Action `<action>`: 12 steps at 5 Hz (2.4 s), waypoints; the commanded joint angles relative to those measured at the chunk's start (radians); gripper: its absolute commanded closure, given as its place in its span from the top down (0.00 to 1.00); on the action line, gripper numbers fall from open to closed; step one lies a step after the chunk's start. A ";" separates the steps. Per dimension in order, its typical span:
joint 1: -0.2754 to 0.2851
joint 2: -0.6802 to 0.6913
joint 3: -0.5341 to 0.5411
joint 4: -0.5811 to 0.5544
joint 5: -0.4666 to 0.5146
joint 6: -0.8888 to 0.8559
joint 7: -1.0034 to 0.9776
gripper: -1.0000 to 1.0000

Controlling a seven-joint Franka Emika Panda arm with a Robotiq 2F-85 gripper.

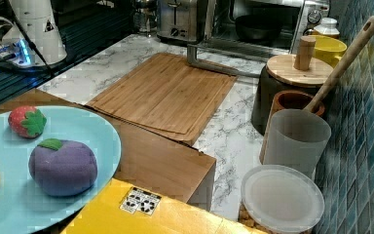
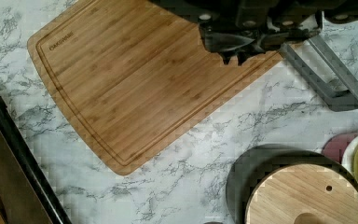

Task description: Close the oven.

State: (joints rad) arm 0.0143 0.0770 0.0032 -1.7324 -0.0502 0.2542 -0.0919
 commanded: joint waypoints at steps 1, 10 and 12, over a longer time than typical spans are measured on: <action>-0.028 0.005 -0.003 -0.055 0.052 0.076 -0.147 0.00; -0.114 0.268 -0.001 -0.210 0.899 0.265 -1.405 0.00; -0.099 0.313 0.046 -0.204 0.906 0.308 -1.399 0.00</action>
State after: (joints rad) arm -0.1011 0.4531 0.0519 -1.9844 0.8091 0.5522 -1.4307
